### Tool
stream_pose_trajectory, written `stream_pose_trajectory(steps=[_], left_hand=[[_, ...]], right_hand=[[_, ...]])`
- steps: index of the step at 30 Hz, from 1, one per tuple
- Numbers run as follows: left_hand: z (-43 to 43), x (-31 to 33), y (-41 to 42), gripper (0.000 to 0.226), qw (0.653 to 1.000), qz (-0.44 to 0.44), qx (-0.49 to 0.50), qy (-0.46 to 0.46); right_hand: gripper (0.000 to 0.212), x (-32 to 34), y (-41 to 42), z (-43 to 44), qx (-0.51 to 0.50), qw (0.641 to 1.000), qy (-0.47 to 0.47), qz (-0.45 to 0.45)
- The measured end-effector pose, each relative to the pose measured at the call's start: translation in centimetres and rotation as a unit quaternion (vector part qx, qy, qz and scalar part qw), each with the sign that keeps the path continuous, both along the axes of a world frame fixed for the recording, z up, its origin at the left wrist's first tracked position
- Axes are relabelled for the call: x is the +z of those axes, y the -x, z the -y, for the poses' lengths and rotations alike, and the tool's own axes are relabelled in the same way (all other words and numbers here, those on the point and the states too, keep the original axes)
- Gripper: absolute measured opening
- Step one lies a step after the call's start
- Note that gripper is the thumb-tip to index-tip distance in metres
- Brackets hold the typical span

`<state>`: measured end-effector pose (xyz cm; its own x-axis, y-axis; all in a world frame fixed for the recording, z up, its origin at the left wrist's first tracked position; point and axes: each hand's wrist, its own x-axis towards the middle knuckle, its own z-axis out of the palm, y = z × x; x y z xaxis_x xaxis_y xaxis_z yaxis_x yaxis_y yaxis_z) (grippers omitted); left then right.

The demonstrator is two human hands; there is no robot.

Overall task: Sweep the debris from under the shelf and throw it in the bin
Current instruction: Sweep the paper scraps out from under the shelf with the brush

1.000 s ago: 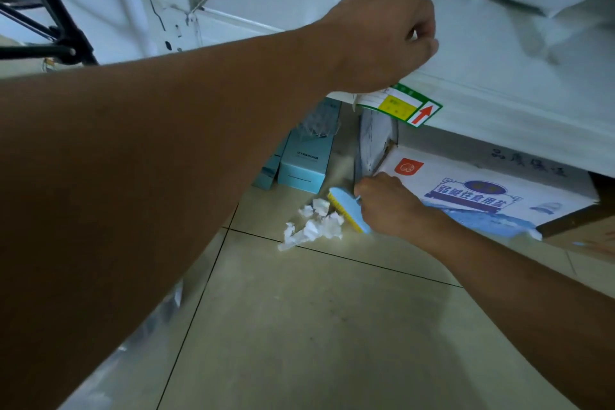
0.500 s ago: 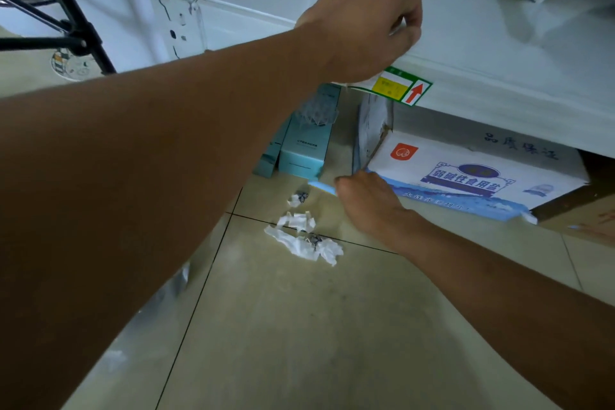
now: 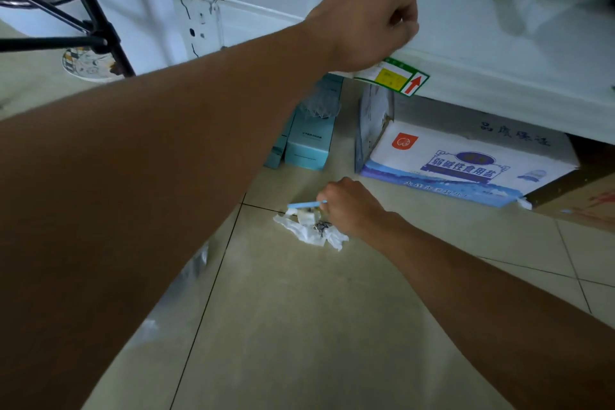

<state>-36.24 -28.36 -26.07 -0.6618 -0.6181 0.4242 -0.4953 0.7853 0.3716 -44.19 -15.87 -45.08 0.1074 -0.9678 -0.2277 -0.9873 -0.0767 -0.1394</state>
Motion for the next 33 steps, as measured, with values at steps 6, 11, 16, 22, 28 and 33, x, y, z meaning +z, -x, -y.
stream_pose_trajectory(steps=[6,11,16,22,28,33], left_hand=[[-4.4,-1.8,-1.8,0.03,0.998,-0.064,-0.013,0.011],[-9.9,-5.9,-4.7,0.023,0.991,-0.105,-0.018,-0.076],[-13.4,-9.9,-6.7,0.022,0.986,-0.07,0.031,-0.145],[-15.9,-11.2,-6.5,0.02,0.98,0.023,0.082,-0.181],[-18.1,-11.2,-2.5,0.017,0.97,0.14,0.079,-0.185],[-20.2,-8.5,6.9,0.021,0.98,0.149,-0.011,-0.128]], right_hand=[[0.013,1.3,2.1,-4.1,-0.033,0.999,0.018,-0.036],[0.017,0.3,2.8,-5.4,-0.066,0.997,0.006,-0.039],[0.018,0.2,2.3,-7.9,-0.034,0.999,-0.025,-0.017],[0.025,4.2,6.7,-9.5,-0.021,1.0,0.003,-0.007],[0.031,8.9,16.1,-14.8,-0.071,0.995,0.023,0.065],[0.024,7.6,27.2,-20.9,-0.257,0.953,0.095,0.132]])
